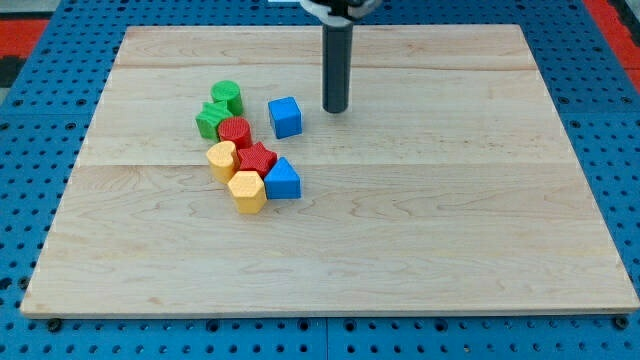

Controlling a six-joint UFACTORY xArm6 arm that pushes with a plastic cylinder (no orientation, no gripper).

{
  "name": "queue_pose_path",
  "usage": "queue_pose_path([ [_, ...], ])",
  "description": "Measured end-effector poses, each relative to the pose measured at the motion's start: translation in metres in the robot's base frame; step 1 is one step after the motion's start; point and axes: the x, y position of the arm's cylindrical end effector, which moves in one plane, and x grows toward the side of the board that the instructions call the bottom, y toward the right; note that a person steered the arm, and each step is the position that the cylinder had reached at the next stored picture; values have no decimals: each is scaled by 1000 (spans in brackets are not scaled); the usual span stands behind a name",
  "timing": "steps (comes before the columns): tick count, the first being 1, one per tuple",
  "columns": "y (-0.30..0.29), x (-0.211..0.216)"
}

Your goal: Slide the green blocks tot he right of the red circle

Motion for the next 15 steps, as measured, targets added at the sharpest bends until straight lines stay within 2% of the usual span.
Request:
queue_pose_path([
  [2, -52, 30],
  [3, -72, 30],
  [4, -32, 28],
  [5, 26, 86],
  [6, 22, 163],
  [7, 0, 154],
  [8, -49, 113],
  [9, -56, 127],
  [10, 1, 134],
  [11, 52, 74],
  [12, 51, -19],
  [13, -26, -76],
  [14, -92, -40],
  [15, -123, -23],
])
